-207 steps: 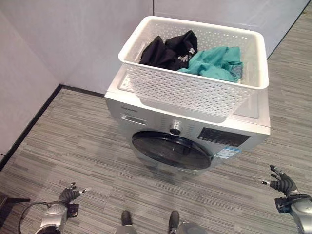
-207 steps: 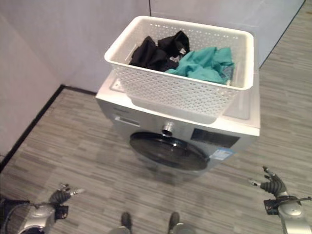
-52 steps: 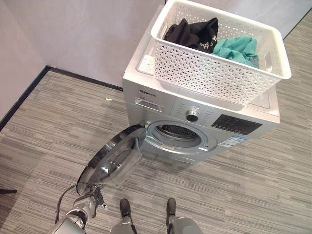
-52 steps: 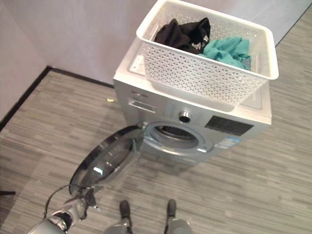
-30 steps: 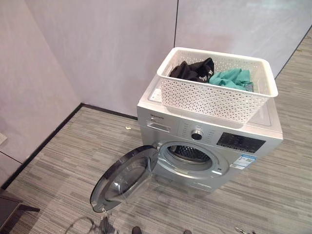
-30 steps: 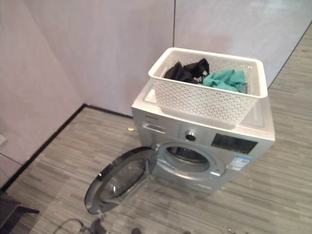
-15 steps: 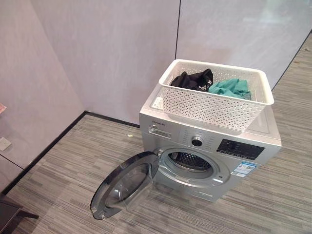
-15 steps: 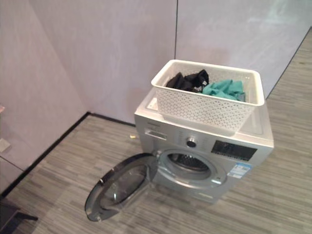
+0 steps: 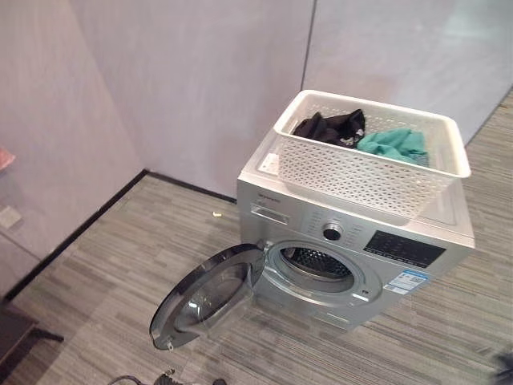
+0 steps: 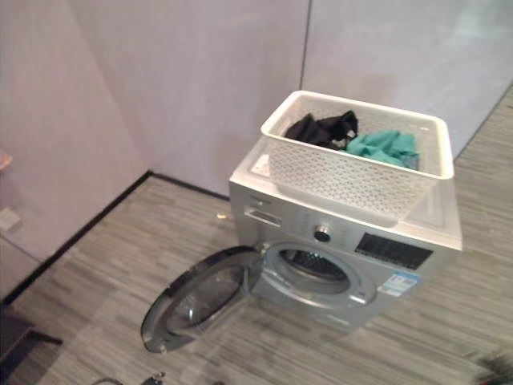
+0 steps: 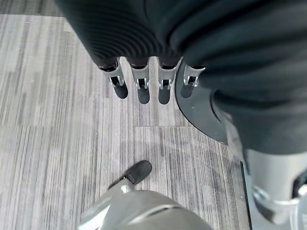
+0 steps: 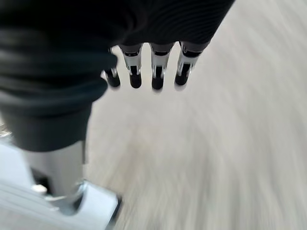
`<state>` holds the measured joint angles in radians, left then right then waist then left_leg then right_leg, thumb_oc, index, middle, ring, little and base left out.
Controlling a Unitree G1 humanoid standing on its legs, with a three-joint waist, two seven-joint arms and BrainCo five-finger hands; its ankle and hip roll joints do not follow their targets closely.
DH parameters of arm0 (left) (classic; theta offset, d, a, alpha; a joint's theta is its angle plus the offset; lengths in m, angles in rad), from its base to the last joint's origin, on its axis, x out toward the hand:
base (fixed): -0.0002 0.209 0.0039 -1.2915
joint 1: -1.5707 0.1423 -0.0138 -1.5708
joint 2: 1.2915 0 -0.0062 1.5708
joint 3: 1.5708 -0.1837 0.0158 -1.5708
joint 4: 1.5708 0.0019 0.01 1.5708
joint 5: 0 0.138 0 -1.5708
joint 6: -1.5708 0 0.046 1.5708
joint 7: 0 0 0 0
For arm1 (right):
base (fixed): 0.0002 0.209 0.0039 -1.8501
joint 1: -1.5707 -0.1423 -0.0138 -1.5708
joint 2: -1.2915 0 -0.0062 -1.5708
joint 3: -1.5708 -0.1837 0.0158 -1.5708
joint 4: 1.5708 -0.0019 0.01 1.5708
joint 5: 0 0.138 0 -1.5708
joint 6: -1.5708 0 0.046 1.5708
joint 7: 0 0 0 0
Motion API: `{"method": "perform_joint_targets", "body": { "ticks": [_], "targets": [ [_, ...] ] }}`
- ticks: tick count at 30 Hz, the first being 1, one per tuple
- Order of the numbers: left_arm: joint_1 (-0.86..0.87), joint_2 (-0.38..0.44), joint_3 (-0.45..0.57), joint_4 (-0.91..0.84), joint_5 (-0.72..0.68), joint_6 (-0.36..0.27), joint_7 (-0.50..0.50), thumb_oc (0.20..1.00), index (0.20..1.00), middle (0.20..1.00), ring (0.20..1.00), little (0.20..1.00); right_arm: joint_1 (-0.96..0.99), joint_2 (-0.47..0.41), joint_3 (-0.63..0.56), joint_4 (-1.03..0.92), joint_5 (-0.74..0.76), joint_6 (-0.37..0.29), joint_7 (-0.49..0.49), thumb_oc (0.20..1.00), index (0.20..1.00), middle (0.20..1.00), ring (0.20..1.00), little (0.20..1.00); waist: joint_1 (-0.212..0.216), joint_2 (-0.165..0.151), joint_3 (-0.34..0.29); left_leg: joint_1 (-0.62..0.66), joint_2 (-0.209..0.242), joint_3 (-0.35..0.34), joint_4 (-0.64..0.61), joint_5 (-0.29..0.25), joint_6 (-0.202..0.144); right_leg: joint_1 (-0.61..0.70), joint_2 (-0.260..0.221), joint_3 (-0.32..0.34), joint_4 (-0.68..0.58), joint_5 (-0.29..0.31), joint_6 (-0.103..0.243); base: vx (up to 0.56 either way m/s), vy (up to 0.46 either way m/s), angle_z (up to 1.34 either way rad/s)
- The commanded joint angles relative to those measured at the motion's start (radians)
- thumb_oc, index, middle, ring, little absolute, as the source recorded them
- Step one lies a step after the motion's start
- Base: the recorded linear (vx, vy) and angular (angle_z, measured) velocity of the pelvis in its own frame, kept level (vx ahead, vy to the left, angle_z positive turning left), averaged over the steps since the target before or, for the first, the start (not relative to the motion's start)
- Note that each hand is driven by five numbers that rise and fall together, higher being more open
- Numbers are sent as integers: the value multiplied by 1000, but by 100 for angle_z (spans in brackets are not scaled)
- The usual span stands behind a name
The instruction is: Grab the laundry basket,head to the washer,open it,put in the laundry and shut it.
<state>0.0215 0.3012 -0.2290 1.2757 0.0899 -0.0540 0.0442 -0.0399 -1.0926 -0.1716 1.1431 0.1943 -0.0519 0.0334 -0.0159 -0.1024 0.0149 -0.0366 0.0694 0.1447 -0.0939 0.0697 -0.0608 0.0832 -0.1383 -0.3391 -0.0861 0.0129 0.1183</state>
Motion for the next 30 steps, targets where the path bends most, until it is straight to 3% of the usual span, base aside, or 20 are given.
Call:
{"method": "perform_joint_targets", "body": {
  "ticks": [1,2,5,7,11,13,14,16,18,21,23,26,30],
  "targets": [
    [-35,-30,7,38,28,-10,-30,1000,1000,1000,1000,1000,-48,-96,-51,-46,-97,-56,-26,1000,1000,1000,1000,1000,36,-3,5,21,29,41,7,-51,-32,-75,-42,9,-1,99,68,10,10,10],
    [-34,-30,7,37,28,-9,-30,1000,1000,1000,1000,1000,-47,-96,-52,-46,-97,-56,-26,1000,1000,1000,1000,1000,36,-3,5,21,29,41,7,-51,-32,-75,-42,9,-1,99,68,28,9,9],
    [6,-20,29,14,16,-11,-30,1000,1000,1000,1000,1000,-86,-324,-150,-323,-207,-93,-116,1000,1000,1000,1000,1000,47,-24,3,23,33,40,7,-57,-33,-73,-40,7,-1,98,74,35,5,12],
    [6,-22,20,16,21,-9,-26,1000,1000,1000,1000,1000,-79,-312,-155,-342,-212,-98,-141,1000,1000,1000,1000,1000,53,-27,3,17,32,39,7,-54,-31,-79,-40,6,-1,101,74,5,-7,10],
    [7,-9,3,29,25,-2,-26,1000,1000,1000,1000,1000,-201,-436,-76,-419,-262,-117,-134,1000,1000,1000,1000,1000,77,-46,6,11,35,32,7,-51,-33,-81,-37,5,-1,98,72,14,-20,6],
    [10,7,-13,32,27,3,-40,1000,1000,1000,1000,1000,-337,-548,96,-453,-346,-121,-69,1000,1000,1000,1000,1000,108,-62,12,8,39,31,7,-49,-39,-81,-34,2,-1,98,73,15,-22,5],
    [10,6,-11,32,27,3,-40,1000,1000,1000,1000,1000,-362,-548,121,-449,-346,-122,-69,1000,1000,1000,1000,1000,105,-63,10,5,38,31,7,-45,-37,-84,-35,3,-1,100,73,8,-11,-4],
    [-1,33,-32,43,27,6,-42,1000,1000,1000,1000,1000,-511,-593,323,-461,-421,-119,-30,1000,1000,1000,1000,1000,136,-85,19,-2,39,27,7,-40,-41,-89,-34,3,-1,103,72,-3,-4,-2],
    [-5,46,-32,54,26,7,-44,1000,1000,1000,1000,1000,-642,-592,497,-441,-454,-117,0,1000,1000,1000,1000,1000,142,-97,20,0,41,28,7,-42,-44,-88,-32,4,-1,101,72,0,0,0],
    [17,42,1,72,18,11,-60,1000,1000,1000,1000,1000,-1032,-553,967,-427,-472,-117,78,1000,1000,1000,1000,1000,119,-106,4,-9,42,28,7,-34,-47,-96,-30,3,-1,103,70,8,-6,4],
    [29,31,14,83,17,14,-71,1000,1000,1000,1000,1000,-1173,-525,1157,-433,-470,-117,142,1000,1000,1000,1000,1000,106,-96,-2,-10,41,28,7,-34,-49,-97,-30,3,-1,102,70,15,-3,8],
    [40,4,20,91,15,18,-89,1000,1000,1000,1000,1000,-1269,-498,1284,-387,-437,-111,192,1000,1000,1000,1000,1000,94,-73,-9,-9,42,30,7,-34,-49,-97,-30,3,-1,101,70,12,4,6],
    [45,-10,18,95,13,22,-105,1000,1000,1000,1000,1000,-1242,-470,1306,-389,-461,-107,228,1000,1000,1000,1000,1000,92,-63,-12,-7,44,35,7,-35,-49,-99,-30,8,-1,101,69,4,2,-3]
  ]
}}
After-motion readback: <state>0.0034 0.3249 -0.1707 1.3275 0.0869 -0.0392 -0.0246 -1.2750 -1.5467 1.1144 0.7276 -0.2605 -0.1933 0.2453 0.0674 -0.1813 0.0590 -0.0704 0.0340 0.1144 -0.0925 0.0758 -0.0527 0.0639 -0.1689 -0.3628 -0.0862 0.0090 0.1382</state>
